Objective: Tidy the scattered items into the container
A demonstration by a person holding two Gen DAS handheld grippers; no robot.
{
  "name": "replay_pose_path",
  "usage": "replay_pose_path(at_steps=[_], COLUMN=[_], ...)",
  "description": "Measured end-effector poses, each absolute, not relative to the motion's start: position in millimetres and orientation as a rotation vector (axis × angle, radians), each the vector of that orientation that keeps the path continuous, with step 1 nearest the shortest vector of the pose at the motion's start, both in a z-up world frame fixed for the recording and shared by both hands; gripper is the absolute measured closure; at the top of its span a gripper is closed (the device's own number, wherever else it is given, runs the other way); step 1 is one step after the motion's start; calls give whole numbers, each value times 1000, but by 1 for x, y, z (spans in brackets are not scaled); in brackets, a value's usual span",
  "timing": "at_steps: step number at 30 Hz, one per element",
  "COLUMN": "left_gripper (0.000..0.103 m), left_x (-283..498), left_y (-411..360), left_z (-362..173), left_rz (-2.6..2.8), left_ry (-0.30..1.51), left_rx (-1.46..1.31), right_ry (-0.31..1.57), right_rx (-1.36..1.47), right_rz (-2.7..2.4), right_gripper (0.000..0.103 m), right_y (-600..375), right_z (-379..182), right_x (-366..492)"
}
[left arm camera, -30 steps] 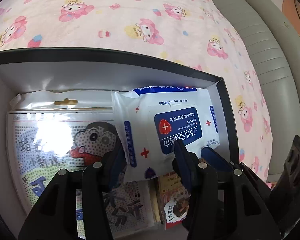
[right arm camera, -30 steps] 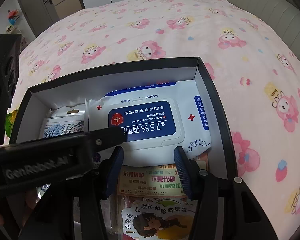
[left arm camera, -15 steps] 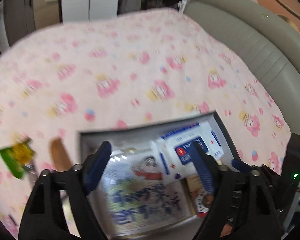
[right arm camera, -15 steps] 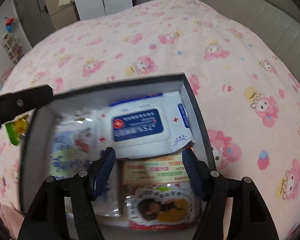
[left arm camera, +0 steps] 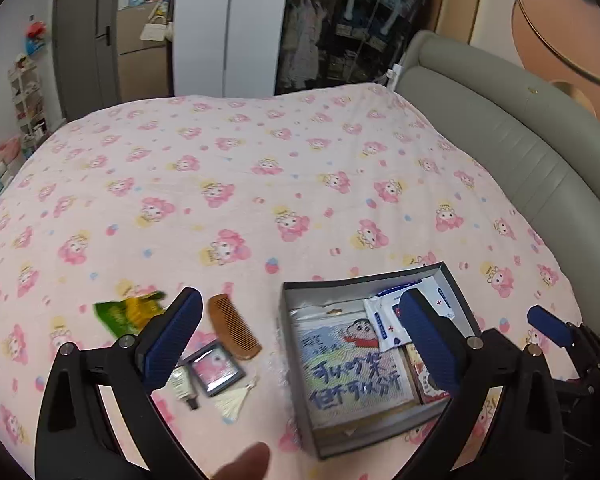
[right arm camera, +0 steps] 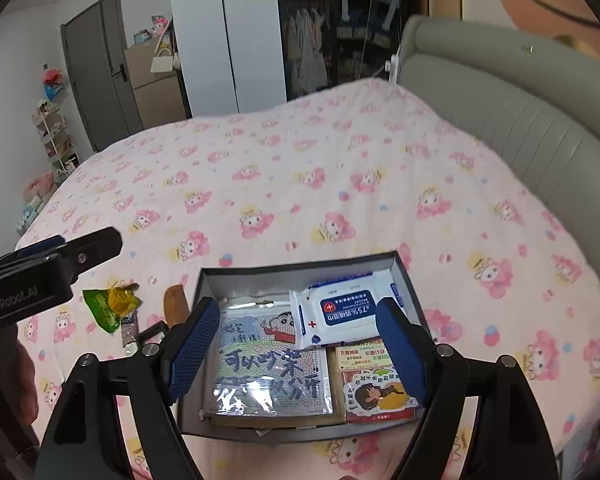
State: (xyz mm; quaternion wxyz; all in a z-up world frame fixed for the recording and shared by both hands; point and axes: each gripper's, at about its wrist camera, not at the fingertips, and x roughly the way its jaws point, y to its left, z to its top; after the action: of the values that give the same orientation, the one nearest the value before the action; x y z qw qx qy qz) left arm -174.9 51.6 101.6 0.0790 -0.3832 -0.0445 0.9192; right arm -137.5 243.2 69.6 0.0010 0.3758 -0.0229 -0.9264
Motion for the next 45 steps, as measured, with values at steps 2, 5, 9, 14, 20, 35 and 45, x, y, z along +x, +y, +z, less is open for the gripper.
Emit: replay_pose_path(at_steps=[2, 5, 9, 14, 20, 35, 45], left_gripper=[1, 1, 1, 1, 1, 1, 1], left_x=[-158, -128, -98, -68, -38, 9, 14], left_y=[43, 38, 31, 21, 13, -5, -12], left_z=[111, 122, 130, 133, 124, 110, 104], left_rz=[2779, 2811, 2836, 2853, 2862, 2872, 2873], left_ry=[-131, -99, -71, -95, -85, -81, -96], left_rx=[-1132, -1074, -1054, -1033, -1039, -1030, -1029], right_ry=[-51, 11, 31, 40, 52, 74, 86], right_rx=[1159, 1118, 1075, 1018, 964, 898, 902], right_rz=[-2921, -2962, -2958, -2939, -2964, -2995, -2969], right_gripper=[24, 24, 24, 24, 23, 22, 22], right_y=[234, 220, 207, 193, 185, 170, 162], right_z=[76, 82, 85, 90, 96, 96, 91], right_x=[-127, -108, -84, -53, -21, 13, 15])
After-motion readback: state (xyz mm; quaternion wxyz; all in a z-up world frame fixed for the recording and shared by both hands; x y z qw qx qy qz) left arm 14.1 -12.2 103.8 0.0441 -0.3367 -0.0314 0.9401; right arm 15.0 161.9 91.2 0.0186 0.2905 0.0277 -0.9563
